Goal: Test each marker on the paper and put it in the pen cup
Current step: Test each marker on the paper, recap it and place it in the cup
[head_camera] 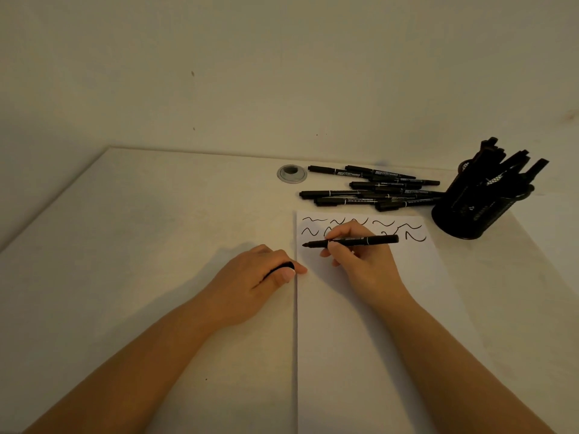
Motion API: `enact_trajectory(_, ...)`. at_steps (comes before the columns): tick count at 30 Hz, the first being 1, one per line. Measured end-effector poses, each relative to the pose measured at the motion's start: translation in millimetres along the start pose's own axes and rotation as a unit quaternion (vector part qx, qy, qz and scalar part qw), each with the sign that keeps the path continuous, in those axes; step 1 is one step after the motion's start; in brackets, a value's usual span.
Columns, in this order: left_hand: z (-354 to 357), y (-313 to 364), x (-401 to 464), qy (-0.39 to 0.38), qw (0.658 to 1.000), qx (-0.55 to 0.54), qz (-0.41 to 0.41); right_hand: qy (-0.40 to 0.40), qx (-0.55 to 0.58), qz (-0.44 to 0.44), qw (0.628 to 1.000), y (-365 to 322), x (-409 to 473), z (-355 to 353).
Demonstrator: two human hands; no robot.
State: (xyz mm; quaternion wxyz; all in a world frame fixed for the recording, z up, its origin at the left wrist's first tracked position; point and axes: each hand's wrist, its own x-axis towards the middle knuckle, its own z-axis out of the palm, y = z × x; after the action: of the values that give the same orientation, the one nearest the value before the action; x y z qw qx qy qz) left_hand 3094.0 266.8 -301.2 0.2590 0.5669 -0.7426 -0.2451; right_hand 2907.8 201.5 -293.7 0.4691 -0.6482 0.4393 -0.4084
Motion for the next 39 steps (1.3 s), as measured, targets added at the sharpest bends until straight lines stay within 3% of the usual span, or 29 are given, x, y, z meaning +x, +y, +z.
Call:
enact_trajectory(14, 0.3, -1.8, -0.2, 0.003, 1.000, -0.006, 0.001, 0.022, -0.042, 0.038, 0.998, 5.9, 4.4, -1.3)
enact_trajectory(22, -0.1, -1.8, 1.1, -0.001, 1.000, -0.013, -0.004, 0.121, -0.081, 0.046, 0.988, 12.5, 7.5, -11.7)
enact_trajectory(27, 2.1, -2.9, 1.8, 0.023, 0.999, -0.035, -0.017, 0.204, 0.035, 0.045, 0.977, 8.2, 10.6, -22.7)
enact_trajectory(30, 4.1, -0.3, 6.1, 0.058, 0.997, -0.049, -0.031, 0.165, 0.117, 0.043, 0.978, 4.5, 10.0, -22.9)
enact_trajectory(34, 10.8, 9.4, 18.2, 0.075, 0.995, -0.050, -0.036, 0.055, 0.270, 0.064, 0.959, 2.9, 8.3, -15.2)
enact_trajectory(39, 17.0, 12.0, 22.8, 0.074, 0.995, -0.056, -0.027, 0.032, 0.273, 0.074, 0.959, 5.2, 7.4, -12.4)
